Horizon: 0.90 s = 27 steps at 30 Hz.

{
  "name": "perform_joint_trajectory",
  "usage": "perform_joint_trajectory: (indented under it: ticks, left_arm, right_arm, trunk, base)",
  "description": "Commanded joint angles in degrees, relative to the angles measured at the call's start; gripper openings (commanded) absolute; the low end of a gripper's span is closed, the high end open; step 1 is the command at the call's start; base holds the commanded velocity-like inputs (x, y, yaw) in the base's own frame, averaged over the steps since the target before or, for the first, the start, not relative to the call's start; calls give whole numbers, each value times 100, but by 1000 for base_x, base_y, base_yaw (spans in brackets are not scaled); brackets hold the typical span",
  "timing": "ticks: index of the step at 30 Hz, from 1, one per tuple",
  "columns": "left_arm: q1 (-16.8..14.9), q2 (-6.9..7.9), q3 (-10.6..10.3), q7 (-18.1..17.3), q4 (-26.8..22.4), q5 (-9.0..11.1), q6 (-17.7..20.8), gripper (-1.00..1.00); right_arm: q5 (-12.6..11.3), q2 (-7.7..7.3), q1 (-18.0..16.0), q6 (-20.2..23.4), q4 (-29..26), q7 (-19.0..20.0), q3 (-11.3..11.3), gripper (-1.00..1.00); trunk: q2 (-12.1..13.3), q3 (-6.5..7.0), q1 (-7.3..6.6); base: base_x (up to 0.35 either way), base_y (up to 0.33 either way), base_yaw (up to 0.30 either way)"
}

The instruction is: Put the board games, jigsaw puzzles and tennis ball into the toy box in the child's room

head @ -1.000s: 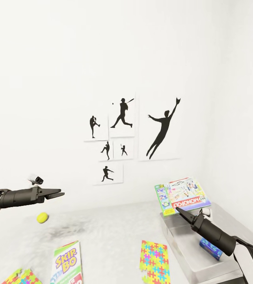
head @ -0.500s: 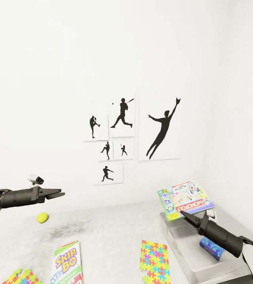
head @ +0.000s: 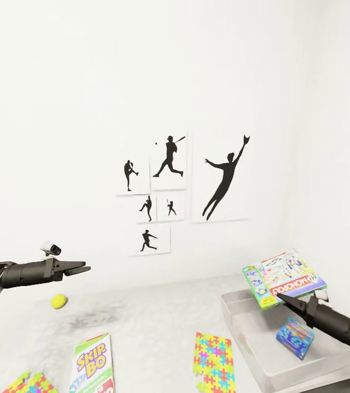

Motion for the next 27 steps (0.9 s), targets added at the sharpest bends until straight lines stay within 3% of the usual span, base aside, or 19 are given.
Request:
perform_joint_trajectory:
  ticks: [1, 4, 9, 27]
  left_arm:
    - [-2, 3, -9, -18, 1, 7, 61, 100]
    - [-2, 3, -9, -18, 1, 6, 61, 100]
    - [-2, 2, -9, -18, 1, 6, 61, 100]
    - [-2, -1, -10, -18, 3, 23, 61, 100]
  right_arm:
    - [18, -53, -2, 27, 27, 36, -9, -100]
    - [23, -134, 0, 27, 127, -4, -8, -100]
    - [31, -276, -23, 27, 635, -474, 17, -100]
    - [20, -390, -109, 27, 726, -1332, 39, -100]
  trunk:
    - [-5, -3, 2]
    - [-5, -3, 2]
    - [-5, -3, 2]
    - [-5, -3, 2]
  base:
    - [0, 0, 0]
    - [0, 0, 0]
    - [0, 0, 0]
    - [0, 0, 0]
